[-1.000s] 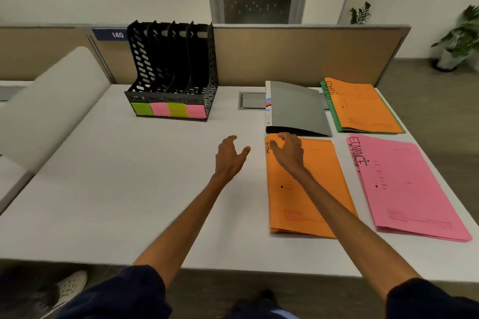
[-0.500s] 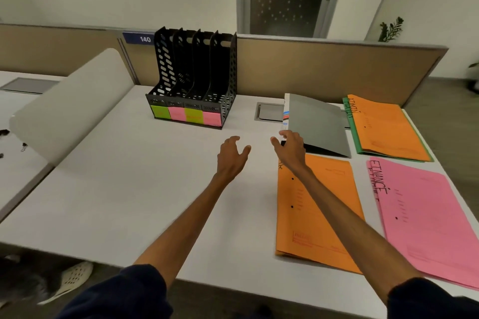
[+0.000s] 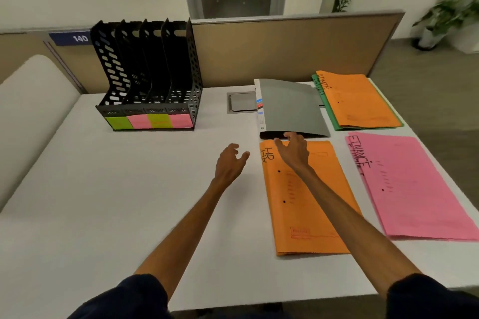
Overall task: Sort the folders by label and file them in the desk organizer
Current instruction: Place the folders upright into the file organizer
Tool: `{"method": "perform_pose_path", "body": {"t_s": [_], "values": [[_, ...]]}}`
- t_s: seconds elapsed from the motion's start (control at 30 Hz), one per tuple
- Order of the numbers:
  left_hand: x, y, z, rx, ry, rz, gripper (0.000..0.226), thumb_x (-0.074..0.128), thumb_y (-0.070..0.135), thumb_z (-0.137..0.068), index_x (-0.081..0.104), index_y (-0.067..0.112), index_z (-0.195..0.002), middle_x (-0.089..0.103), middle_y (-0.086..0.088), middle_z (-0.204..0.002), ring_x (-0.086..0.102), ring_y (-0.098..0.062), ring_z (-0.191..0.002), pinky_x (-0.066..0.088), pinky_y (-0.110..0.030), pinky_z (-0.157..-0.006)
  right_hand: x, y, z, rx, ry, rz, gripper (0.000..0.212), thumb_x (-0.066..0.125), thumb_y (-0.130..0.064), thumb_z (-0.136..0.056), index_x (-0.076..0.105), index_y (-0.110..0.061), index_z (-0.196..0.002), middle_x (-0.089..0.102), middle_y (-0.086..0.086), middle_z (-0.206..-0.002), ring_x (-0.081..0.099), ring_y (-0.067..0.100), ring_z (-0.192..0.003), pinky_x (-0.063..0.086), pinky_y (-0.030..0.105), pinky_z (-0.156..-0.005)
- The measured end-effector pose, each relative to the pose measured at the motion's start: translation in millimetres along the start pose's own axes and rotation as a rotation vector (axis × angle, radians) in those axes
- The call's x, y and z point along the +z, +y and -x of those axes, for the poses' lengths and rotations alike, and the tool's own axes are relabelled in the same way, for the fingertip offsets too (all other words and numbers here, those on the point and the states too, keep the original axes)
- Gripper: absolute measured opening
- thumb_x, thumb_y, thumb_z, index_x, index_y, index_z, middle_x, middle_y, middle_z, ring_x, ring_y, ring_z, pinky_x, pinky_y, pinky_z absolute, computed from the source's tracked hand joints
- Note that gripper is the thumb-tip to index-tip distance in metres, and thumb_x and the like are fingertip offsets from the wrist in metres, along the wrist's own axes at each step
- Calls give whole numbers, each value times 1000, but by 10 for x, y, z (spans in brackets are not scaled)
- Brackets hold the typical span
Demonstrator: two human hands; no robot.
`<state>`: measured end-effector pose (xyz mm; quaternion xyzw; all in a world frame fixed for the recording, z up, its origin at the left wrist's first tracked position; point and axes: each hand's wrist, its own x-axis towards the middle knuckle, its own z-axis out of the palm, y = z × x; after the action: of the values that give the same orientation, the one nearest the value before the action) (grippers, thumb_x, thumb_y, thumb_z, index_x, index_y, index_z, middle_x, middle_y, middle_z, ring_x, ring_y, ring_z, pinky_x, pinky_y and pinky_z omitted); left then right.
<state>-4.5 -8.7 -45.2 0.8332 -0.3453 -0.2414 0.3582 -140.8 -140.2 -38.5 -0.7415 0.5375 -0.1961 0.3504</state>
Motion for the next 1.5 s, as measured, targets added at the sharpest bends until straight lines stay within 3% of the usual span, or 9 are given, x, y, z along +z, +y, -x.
{"method": "perform_pose_path", "body": {"t_s": [0.1,0.23,0.57,0.77,0.87,1.0,1.07,1.3,1.5], "values": [[168,26,-96,31,-214,-137,53,56,46,-94,52,10,-133,66,-11,-123,62,-27,-113,48,-41,-99,-78,222,9,146,33,15,50,58,-42,-92,49,-15,-132,46,12,-137,37,31,-133,34,49,-105],[407,73,-113,90,-466,-254,59,54,53,-93,54,8,-132,64,-12,-125,65,-30,-108,51,-46,-97,-196,516,140,319,89,41,56,60,-44,-90,47,-15,-135,43,13,-140,34,32,-135,33,52,-105],[602,109,-111,166,-567,-188,44,61,40,-92,59,9,-122,65,-10,-122,63,-30,-110,50,-42,-96,-457,1084,678,612,154,229,70,59,-46,-86,37,-9,-141,38,17,-143,37,35,-132,33,49,-105],[663,183,-17,-36,-563,124,40,74,31,-83,51,14,-111,66,-10,-115,70,-30,-89,62,-40,-69,-496,1140,769,568,128,304,73,61,-47,-85,37,-9,-141,36,17,-143,32,35,-134,29,50,-108],[696,183,14,-57,-578,188,53,76,30,-81,52,10,-124,63,-11,-123,66,-30,-104,61,-41,-75,-534,1148,772,590,132,275,72,64,-47,-83,38,-9,-138,36,17,-140,32,35,-133,28,51,-107],[735,201,124,-105,-563,349,68,76,20,-82,36,10,-136,53,-10,-136,53,-31,-124,48,-51,-102,-499,1141,788,603,187,211,70,67,-47,-82,38,-7,-132,38,18,-137,33,36,-130,28,49,-105],[727,201,154,-117,-563,444,67,73,11,-84,32,7,-137,51,-14,-139,50,-33,-128,43,-53,-106,-475,1130,788,593,224,183,69,65,-47,-84,39,-5,-132,39,19,-136,35,37,-128,29,49,-105],[314,254,37,71,-583,587,57,67,13,-89,42,1,-139,58,-17,-133,60,-32,-119,51,-51,-99,-574,887,601,494,260,-83,63,56,-51,-91,45,-8,-136,44,15,-138,48,35,-122,41,45,-98],[-240,269,-134,157,-408,594,48,61,17,-94,33,6,-131,55,-5,-127,61,-23,-114,59,-37,-86,-454,153,298,279,304,6,62,66,-44,-84,41,-12,-131,36,15,-138,33,35,-131,32,54,-102]]}}
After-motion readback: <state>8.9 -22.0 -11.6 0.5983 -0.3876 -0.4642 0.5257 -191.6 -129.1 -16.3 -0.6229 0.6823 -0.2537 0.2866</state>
